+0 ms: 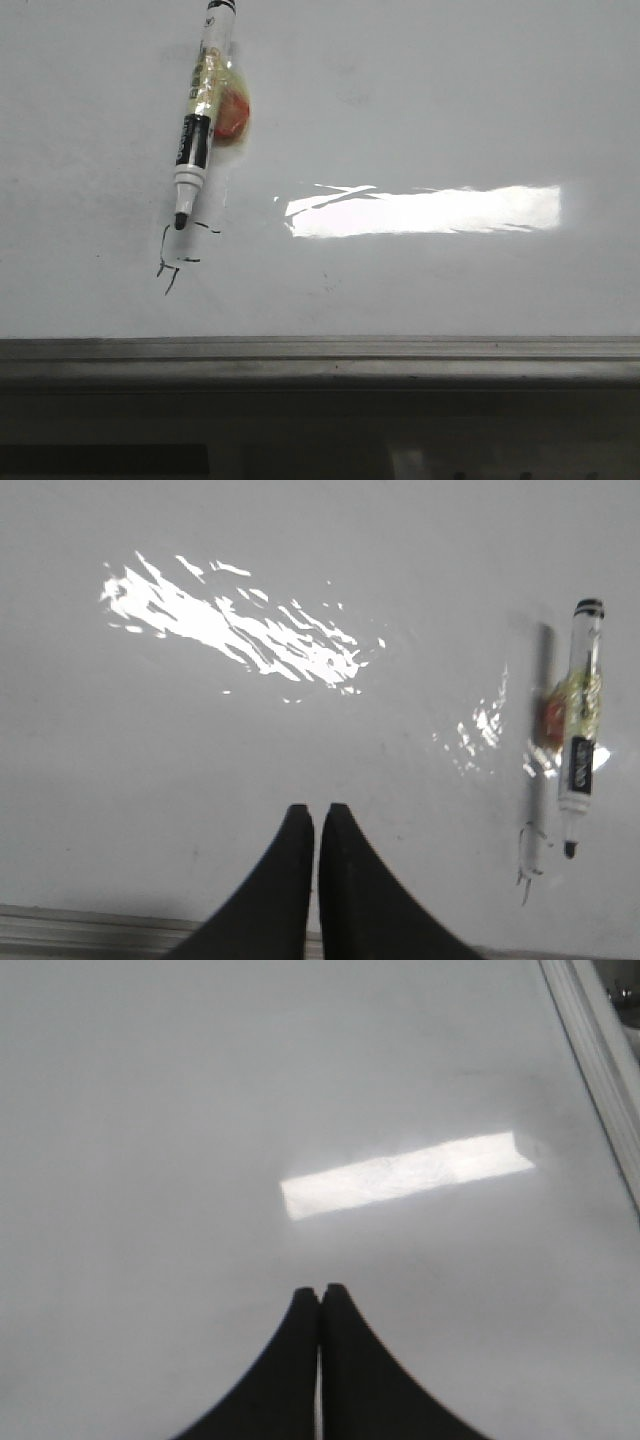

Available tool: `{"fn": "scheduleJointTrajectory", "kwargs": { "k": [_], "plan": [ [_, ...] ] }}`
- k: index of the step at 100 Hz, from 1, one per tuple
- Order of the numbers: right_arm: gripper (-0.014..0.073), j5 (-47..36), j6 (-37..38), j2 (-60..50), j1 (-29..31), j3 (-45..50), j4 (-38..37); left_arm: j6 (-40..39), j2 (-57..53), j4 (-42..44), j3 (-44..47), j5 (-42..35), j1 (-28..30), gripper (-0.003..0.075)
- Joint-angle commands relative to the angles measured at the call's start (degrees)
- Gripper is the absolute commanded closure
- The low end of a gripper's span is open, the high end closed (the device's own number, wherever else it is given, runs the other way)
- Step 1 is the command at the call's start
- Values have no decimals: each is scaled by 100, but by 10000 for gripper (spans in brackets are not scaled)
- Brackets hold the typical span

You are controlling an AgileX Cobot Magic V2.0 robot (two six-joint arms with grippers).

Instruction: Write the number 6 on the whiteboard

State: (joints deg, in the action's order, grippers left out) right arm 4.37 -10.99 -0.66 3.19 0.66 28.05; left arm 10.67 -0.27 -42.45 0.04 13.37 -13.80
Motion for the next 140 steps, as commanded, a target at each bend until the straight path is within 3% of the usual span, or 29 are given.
{"fn": "scheduleJointTrajectory", "kwargs": {
  "k": [1,15,29,39,57,73,83,93,98,109,140],
  "plan": [
    [659,-566,-27,-83,7,81,880,-32,-173,-758,135,-493,7,741],
    [659,-566,-27,-83,7,58,1695,-32,-173,-1953,135,-550,7,741],
    [659,-273,-51,-83,7,-251,1903,-9,-173,-2099,4,-359,7,741],
    [659,281,-395,-83,7,-677,1889,275,-163,-1671,-266,-154,7,741],
    [659,1553,-2182,6,7,-1577,1889,428,298,-409,-1076,193,7,741],
    [651,2282,-2700,415,7,-2135,1877,428,1414,733,-1904,901,7,719],
    [575,2579,-2700,783,7,-2441,1745,436,2252,928,-2389,1415,7,573],
    [393,2921,-2700,1181,7,-2782,1625,436,3104,917,-2837,1830,-5,351],
    [301,3042,-2700,1357,7,-2919,1617,499,3393,904,-3034,1973,-17,289],
    [174,3187,-2700,1603,-27,-3117,1546,900,3932,763,-3405,2087,-239,288],
    [176,3087,-2700,1603,-368,-3129,1331,879,4814,-1,-3832,1567,-1517,302]
  ]
}}
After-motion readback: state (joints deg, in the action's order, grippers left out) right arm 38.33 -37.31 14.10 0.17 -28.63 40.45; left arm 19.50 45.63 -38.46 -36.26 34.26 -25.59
